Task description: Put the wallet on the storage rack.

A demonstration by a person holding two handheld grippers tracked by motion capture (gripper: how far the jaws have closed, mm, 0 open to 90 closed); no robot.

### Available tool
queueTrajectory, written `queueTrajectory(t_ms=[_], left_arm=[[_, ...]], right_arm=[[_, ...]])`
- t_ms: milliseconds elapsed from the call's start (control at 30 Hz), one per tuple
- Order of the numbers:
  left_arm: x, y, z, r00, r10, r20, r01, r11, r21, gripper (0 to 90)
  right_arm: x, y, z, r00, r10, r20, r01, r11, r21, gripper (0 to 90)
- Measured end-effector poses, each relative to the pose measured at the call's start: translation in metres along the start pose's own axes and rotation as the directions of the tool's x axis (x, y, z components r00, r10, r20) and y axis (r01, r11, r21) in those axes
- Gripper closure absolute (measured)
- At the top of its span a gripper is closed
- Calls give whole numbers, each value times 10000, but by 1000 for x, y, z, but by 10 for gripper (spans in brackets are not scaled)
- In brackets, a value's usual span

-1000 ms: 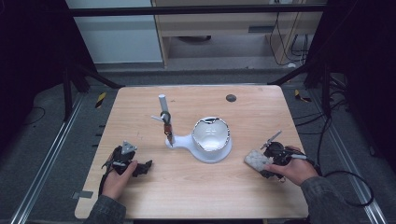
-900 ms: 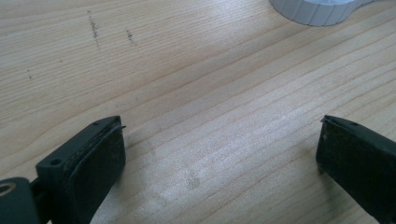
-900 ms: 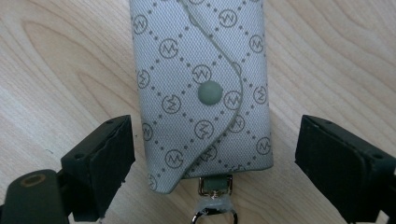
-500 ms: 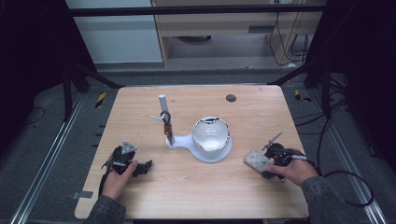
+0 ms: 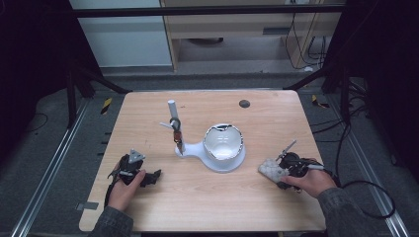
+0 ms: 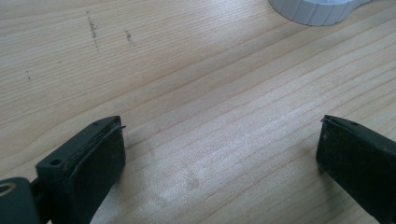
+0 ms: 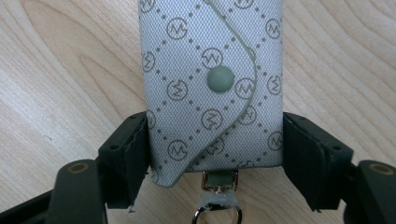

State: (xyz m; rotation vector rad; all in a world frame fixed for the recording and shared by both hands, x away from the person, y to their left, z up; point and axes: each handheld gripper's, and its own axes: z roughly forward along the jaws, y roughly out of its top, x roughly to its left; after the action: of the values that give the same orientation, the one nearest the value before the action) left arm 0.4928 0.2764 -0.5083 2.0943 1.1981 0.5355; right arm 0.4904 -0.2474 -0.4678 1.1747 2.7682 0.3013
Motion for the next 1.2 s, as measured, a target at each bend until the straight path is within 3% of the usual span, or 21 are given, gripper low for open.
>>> queueTrajectory(t_ms=[200,233,567,1200], left_arm=[[0,0,0,10000,2,2,-2,10000,0,8],[0,0,0,10000,4,2,-4,10000,3,8],[0,0,0,10000,8,0,-8,10000,4,8],[0,0,0,10000,-1,4,1,10000,3,8]], right_arm=[[4,1,-4,9991,-354,223,352,9994,54,314],[4,1,-5,9972,-670,318,669,9977,61,315],[13,13,-27,9896,-1139,873,1150,9933,-71,318],[25,37,-71,9544,-2218,1998,2270,9739,-29,320]])
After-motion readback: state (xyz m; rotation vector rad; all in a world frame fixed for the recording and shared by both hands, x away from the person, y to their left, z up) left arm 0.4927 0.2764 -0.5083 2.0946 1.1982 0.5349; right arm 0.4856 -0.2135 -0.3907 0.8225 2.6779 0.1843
